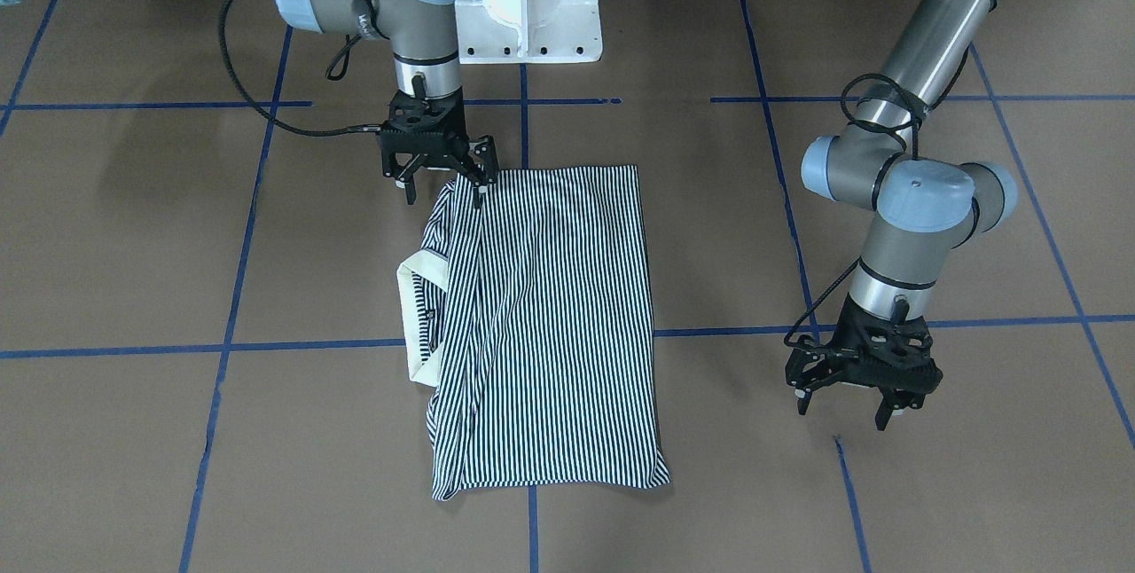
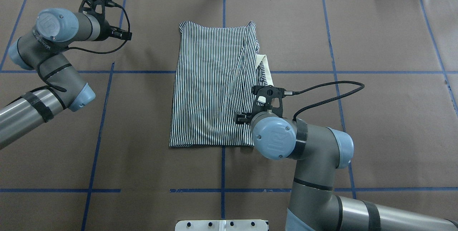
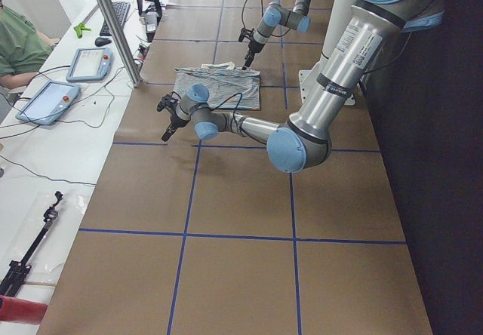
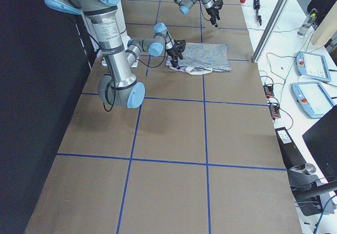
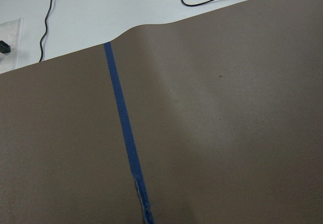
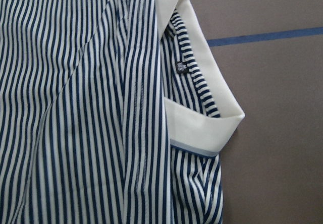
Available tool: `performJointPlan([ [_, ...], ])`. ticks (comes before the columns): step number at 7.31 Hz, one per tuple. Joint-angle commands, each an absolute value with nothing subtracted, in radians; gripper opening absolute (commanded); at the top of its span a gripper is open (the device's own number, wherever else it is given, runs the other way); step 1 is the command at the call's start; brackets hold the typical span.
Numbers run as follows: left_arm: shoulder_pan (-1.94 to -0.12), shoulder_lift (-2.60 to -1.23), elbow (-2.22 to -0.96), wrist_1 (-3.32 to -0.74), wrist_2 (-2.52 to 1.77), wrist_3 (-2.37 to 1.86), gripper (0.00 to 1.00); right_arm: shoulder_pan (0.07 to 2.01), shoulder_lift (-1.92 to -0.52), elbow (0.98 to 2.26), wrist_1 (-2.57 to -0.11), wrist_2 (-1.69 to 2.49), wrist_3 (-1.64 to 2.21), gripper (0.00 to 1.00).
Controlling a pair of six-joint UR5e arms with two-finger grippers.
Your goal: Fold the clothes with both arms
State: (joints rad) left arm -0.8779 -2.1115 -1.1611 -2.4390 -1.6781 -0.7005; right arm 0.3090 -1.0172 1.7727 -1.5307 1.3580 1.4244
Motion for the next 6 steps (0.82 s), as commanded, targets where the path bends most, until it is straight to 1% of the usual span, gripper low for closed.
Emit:
performJointPlan([
  [1,-0.877,-2.111,-1.163,-2.439,-1.690,-0.701,1.00,0.253,-0.937,1.755,-1.667,1.361,1.306,0.72],
  [2,-0.877,-2.111,-1.169,-2.439,-1.692,-0.709,1.00,0.242,-0.931,1.755,-1.711,1.362,1.242,0.50],
  [3,-0.877,-2.111,-1.169,-2.439,-1.692,-0.712,1.00,0.241,-0.930,1.753,-1.727,1.361,1.186,0.45],
  [4,-0.879,-2.111,-1.169,-2.439,-1.692,-0.713,1.00,0.241,-0.928,1.752,-1.727,1.355,1.087,0.35],
  [5,-0.879,-2.111,-1.169,-2.439,-1.692,-0.713,1.00,0.241,-0.927,1.752,-1.729,1.353,1.000,0.33],
  [6,-0.879,-2.109,-1.169,-2.439,-1.692,-0.713,1.00,0.241,-0.913,1.731,-1.727,1.351,0.993,0.33],
])
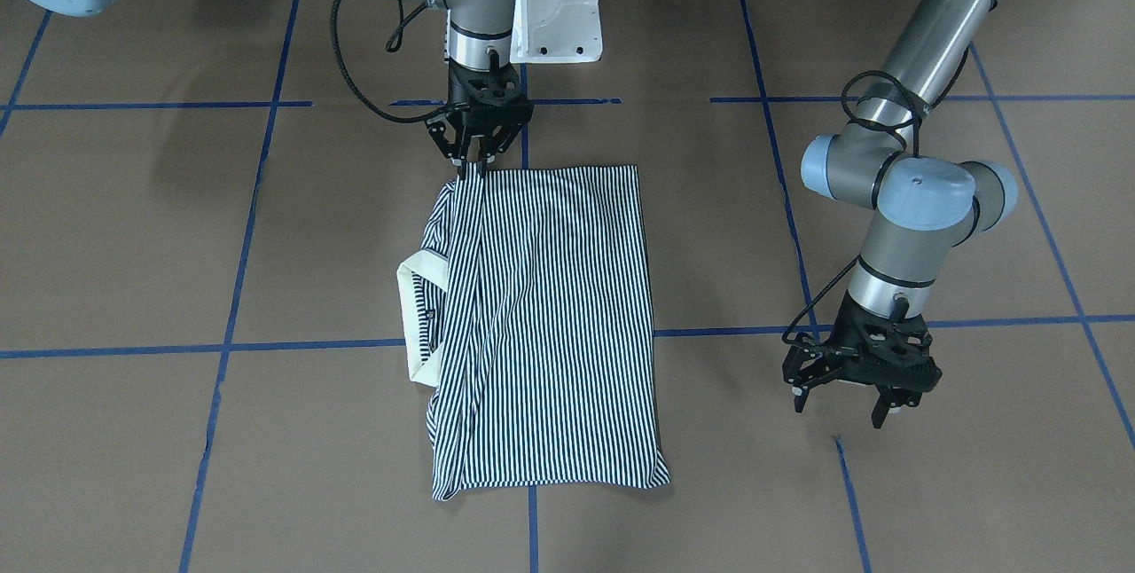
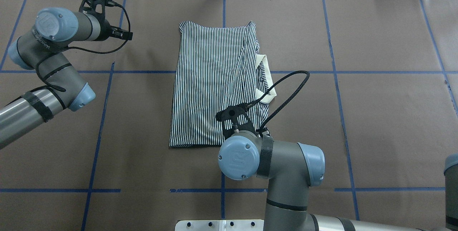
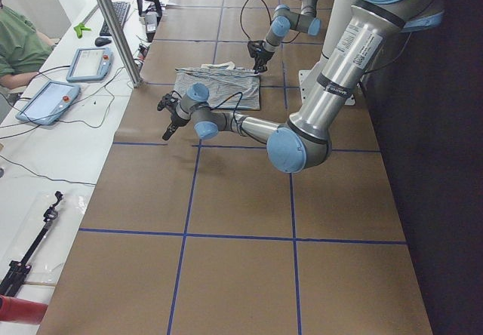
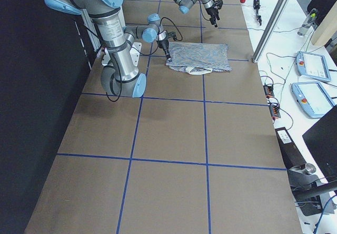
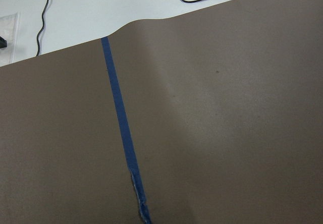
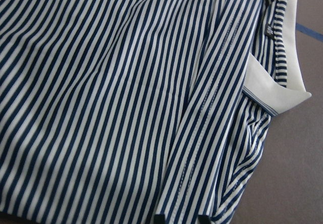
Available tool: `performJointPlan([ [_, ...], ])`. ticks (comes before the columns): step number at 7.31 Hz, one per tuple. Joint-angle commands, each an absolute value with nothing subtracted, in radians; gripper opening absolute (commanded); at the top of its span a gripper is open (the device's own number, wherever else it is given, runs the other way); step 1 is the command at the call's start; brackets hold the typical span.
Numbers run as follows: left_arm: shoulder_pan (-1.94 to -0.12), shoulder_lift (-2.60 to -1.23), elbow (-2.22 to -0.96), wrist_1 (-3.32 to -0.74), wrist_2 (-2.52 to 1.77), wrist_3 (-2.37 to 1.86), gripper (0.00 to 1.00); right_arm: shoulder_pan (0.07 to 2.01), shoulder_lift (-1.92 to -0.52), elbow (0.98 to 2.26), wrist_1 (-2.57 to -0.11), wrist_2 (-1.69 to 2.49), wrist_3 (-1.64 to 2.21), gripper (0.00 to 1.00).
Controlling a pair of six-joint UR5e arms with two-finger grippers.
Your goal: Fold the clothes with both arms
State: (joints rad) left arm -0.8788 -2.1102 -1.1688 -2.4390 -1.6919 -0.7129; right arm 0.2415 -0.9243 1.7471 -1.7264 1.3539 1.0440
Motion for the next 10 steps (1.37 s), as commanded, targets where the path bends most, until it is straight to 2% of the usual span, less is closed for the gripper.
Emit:
performJointPlan([
  [1,-0.879,-2.102,-1.172,-2.439,-1.692,-0.713,1.00,0.241,-0.872,1.680,-1.727,1.353,0.992,0.33],
  [5,-0.877,-2.097,-1.177,-2.439,-1.692,-0.715,1.00,0.239,-0.882,1.675,-1.752,1.358,0.986,0.33],
  [6,-0.877,-2.097,-1.177,-2.439,-1.692,-0.715,1.00,0.239,-0.879,1.684,-1.779,1.358,0.986,0.28],
  [7,-0.877,-2.097,-1.177,-2.439,-1.692,-0.715,1.00,0.239,-0.877,1.690,-1.793,1.358,0.986,0.03],
  [10,-0.876,-2.097,-1.177,-2.439,-1.692,-0.715,1.00,0.247,-0.948,1.765,-1.799,1.356,0.986,0.00],
])
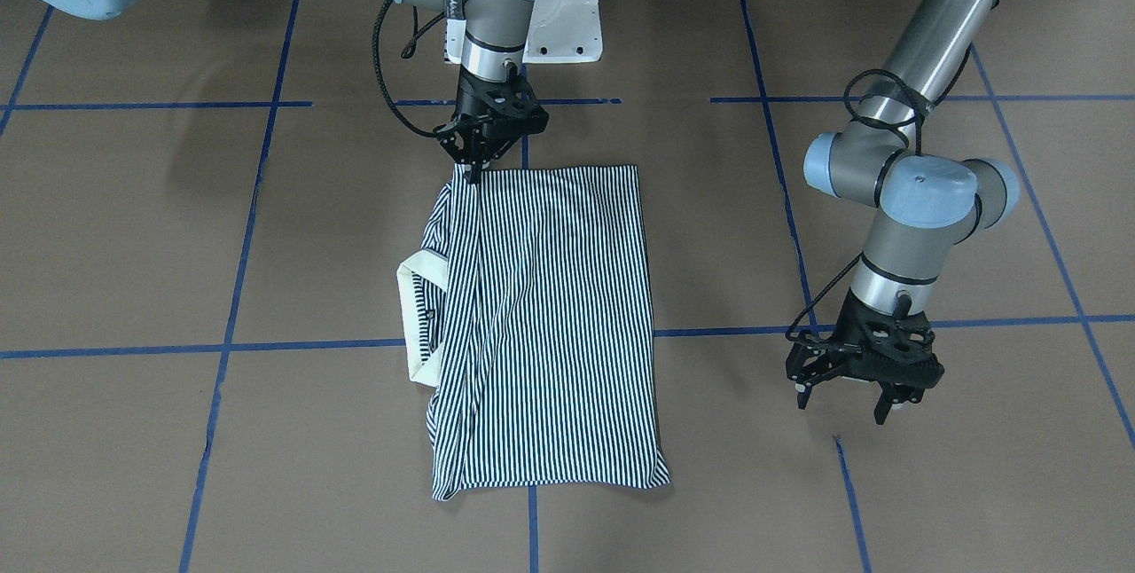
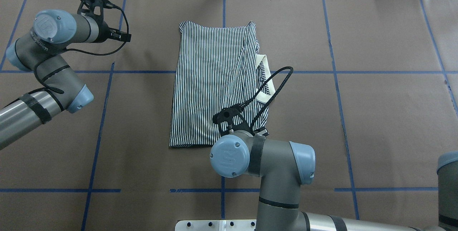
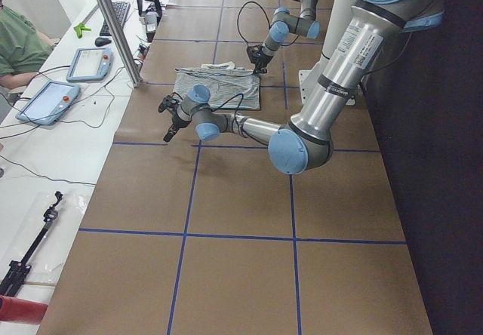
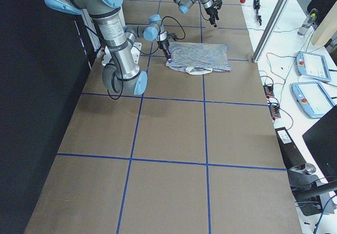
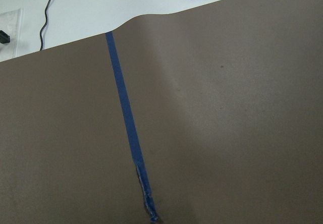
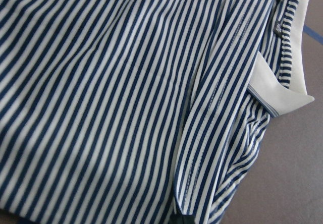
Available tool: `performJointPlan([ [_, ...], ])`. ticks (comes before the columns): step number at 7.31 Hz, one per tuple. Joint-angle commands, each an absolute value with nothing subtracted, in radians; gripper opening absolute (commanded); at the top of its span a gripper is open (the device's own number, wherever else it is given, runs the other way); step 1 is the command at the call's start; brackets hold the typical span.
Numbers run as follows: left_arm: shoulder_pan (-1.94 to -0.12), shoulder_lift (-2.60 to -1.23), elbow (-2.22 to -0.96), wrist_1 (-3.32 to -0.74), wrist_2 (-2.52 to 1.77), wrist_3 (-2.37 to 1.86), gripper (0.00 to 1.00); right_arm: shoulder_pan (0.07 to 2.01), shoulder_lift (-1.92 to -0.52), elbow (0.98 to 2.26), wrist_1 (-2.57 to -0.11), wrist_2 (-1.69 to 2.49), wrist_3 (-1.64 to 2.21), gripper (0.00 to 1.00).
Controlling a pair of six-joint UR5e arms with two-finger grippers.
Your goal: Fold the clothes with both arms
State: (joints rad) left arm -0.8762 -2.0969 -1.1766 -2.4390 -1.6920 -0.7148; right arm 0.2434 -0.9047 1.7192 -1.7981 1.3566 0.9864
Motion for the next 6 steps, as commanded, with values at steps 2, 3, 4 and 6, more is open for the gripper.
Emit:
performJointPlan([
  [2,-0.876,-2.098,-1.178,-2.439,-1.692,-0.715,1.00,0.250,-1.036,1.847,-1.799,1.355,0.986,0.00],
  [3,-0.876,-2.097,-1.178,-2.439,-1.692,-0.715,1.00,0.247,-1.049,1.850,-1.799,1.353,0.989,0.00],
  [4,-0.876,-2.098,-1.177,-2.439,-1.692,-0.715,1.00,0.244,-1.055,1.850,-1.798,1.353,0.992,0.07],
  [6,-0.876,-2.098,-1.183,-2.439,-1.706,-0.715,1.00,0.245,-1.058,1.855,-1.792,1.351,1.024,1.00],
])
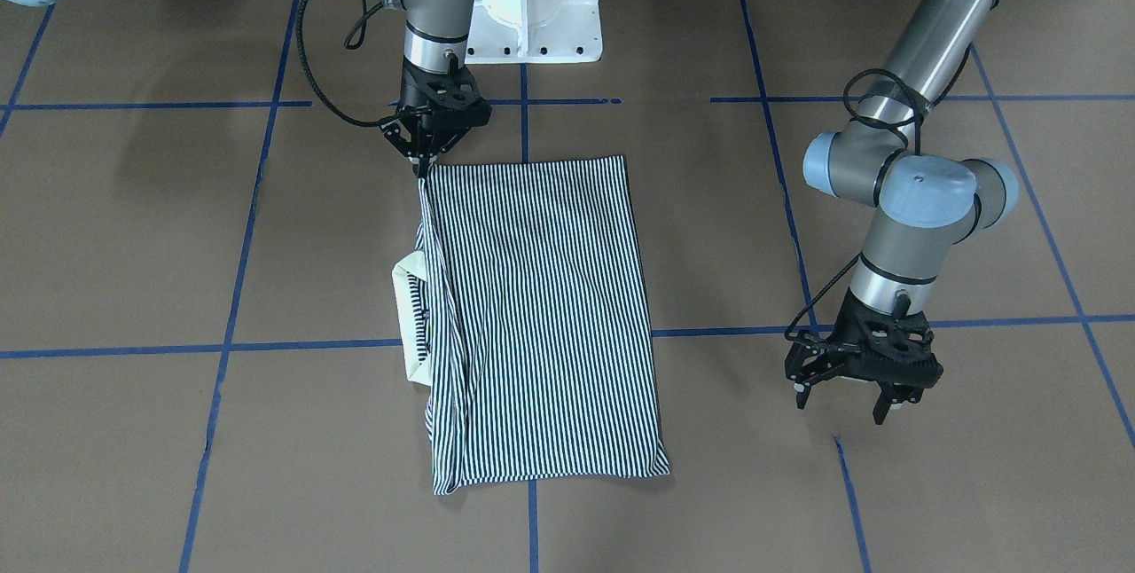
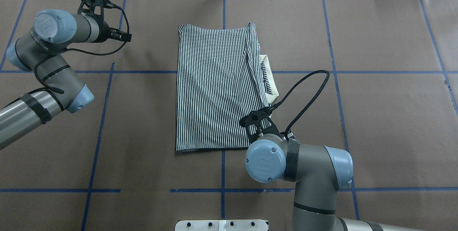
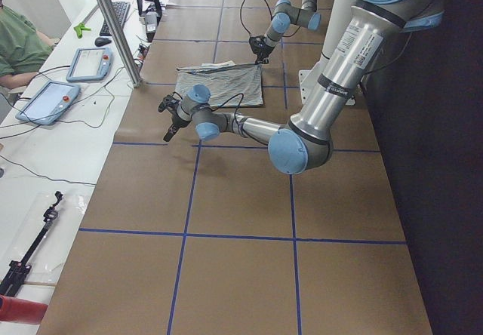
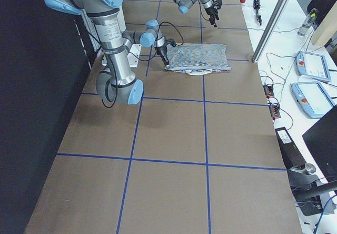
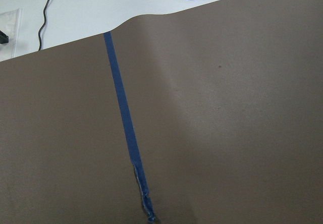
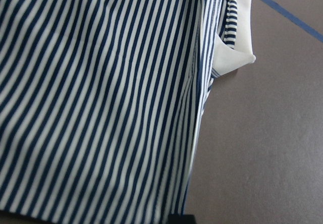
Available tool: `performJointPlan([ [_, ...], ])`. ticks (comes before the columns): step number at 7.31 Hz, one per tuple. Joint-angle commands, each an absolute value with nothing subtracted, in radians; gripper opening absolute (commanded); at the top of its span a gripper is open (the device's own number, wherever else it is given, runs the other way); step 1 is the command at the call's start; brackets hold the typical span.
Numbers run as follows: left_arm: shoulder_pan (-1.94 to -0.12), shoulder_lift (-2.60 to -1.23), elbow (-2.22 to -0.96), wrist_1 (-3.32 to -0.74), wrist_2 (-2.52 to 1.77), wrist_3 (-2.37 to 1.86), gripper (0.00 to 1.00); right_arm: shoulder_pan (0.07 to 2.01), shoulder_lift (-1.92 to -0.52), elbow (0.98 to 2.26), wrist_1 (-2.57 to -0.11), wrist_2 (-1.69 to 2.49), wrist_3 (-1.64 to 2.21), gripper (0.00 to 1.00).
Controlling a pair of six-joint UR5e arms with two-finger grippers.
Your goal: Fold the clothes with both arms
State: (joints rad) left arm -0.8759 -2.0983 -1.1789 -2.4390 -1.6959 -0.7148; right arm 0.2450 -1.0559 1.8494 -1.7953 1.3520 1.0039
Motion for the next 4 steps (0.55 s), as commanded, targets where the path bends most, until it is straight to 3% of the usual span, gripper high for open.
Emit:
performJointPlan([
  [1,-0.876,-2.097,-1.209,-2.436,-1.751,-0.715,1.00,0.256,-1.065,1.876,-1.783,1.356,1.023,1.00],
  [4,-0.873,-2.074,-1.323,-2.404,-1.862,-0.906,1.00,0.310,-1.218,1.967,-1.463,1.431,1.028,1.00],
])
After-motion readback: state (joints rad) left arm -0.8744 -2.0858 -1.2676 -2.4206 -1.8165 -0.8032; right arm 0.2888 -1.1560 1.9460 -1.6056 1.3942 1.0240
